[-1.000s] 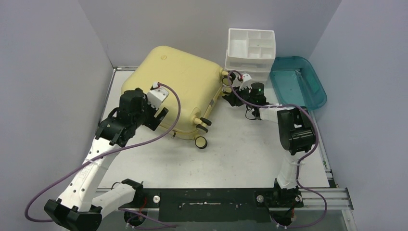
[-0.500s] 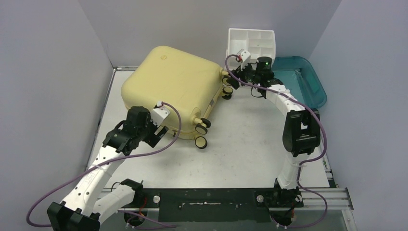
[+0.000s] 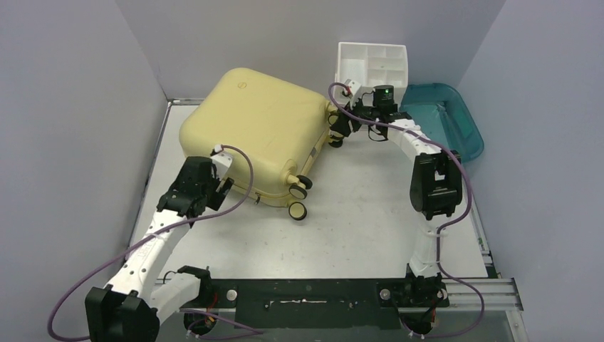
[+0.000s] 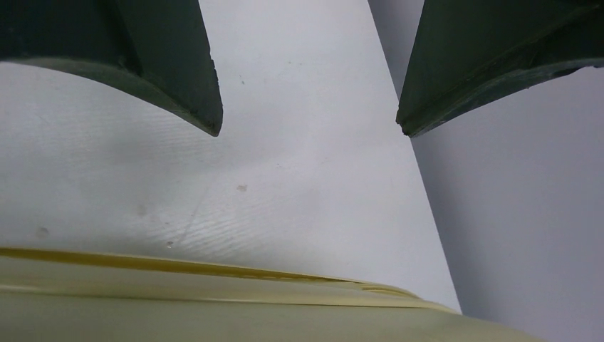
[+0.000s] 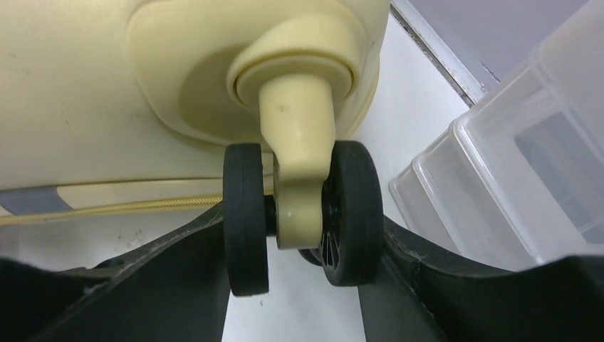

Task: Open, take out, and arrange the luggage
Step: Adjust the luggage at the center of the board.

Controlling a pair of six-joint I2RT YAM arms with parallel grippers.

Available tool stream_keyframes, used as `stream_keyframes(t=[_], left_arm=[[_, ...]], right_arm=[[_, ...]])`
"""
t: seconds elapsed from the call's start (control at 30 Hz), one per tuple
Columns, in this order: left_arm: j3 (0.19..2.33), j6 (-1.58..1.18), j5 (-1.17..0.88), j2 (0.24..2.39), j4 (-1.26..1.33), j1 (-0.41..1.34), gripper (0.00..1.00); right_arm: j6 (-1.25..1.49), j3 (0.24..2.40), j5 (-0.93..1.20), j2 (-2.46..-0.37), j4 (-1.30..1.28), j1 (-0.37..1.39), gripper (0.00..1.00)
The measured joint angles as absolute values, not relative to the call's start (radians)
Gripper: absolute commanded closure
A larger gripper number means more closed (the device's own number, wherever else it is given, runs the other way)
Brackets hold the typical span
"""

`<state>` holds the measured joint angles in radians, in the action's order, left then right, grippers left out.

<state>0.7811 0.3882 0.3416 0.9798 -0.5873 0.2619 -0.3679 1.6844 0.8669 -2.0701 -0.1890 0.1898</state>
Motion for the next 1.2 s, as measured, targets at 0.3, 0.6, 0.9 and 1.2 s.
stream_keyframes(t=[0.3,0.6,0.9,1.2], left_arm=[[0.819,0.372,0.360,1.174,-0.442,0.052,0.12],[1.039,0.323,0.451,1.372,-0.433,-0.085,0.12],[1.155,0.271,0.367,1.420,-0.414,-0.155,0.12],[1.151,0.271,0.034,1.150,-0.595,-0.178,0.05]], right_arm=[[-0.446,1.459,0.823,-1.888,-0.180,0.236,0.45],[-0.406,1.268,0.682,-1.730,-0.138,0.413,0.39],[-0.270,0.970,0.648,-1.571,0.158,0.565,0.33],[-0.073,0.605,0.542,-1.449,0.674,0.479,0.32]])
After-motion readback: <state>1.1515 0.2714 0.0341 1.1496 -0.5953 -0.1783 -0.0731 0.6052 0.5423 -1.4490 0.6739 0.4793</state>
